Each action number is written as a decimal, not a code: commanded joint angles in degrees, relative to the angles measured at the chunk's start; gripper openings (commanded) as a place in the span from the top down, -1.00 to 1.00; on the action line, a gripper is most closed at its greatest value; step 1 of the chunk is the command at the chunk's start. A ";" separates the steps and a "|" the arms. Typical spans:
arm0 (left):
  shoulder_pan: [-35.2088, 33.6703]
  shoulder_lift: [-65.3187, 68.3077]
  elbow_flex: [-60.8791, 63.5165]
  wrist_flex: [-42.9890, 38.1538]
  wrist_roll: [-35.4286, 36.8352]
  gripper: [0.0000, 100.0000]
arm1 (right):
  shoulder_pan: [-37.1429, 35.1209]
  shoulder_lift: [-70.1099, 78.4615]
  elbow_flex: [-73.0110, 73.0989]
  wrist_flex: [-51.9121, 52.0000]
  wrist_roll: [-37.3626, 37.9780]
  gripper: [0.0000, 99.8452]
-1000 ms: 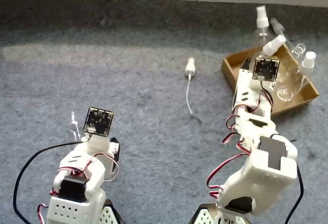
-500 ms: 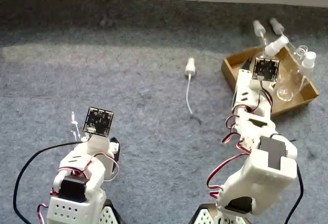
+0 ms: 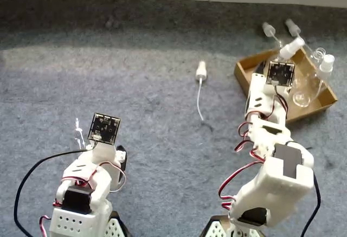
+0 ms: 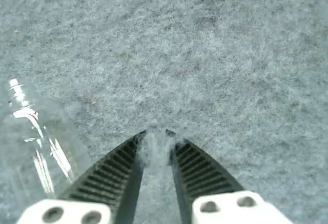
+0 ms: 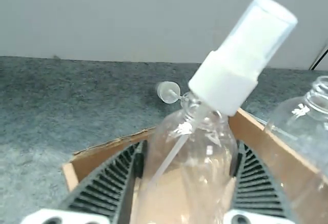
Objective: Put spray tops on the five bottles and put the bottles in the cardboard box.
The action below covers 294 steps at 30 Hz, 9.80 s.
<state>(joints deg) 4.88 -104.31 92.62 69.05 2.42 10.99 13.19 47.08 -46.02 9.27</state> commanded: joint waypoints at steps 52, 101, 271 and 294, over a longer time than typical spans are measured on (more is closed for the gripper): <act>-0.22 -0.57 -0.31 -0.44 -0.26 0.99 | -0.40 10.24 4.26 -14.73 8.88 0.45; -8.40 -0.57 -8.92 7.12 -0.35 0.99 | -1.27 -60.79 11.21 68.26 12.04 0.37; -31.43 -0.57 -1.63 -3.60 -5.01 0.99 | -39.78 -17.19 -80.04 147.30 -1.14 0.80; -22.99 -0.48 4.26 -3.25 -5.19 0.99 | -29.67 -40.04 -19.91 124.62 5.71 0.80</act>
<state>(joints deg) -18.95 -104.40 95.78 65.54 -2.24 -19.78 -24.00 20.97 84.79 14.37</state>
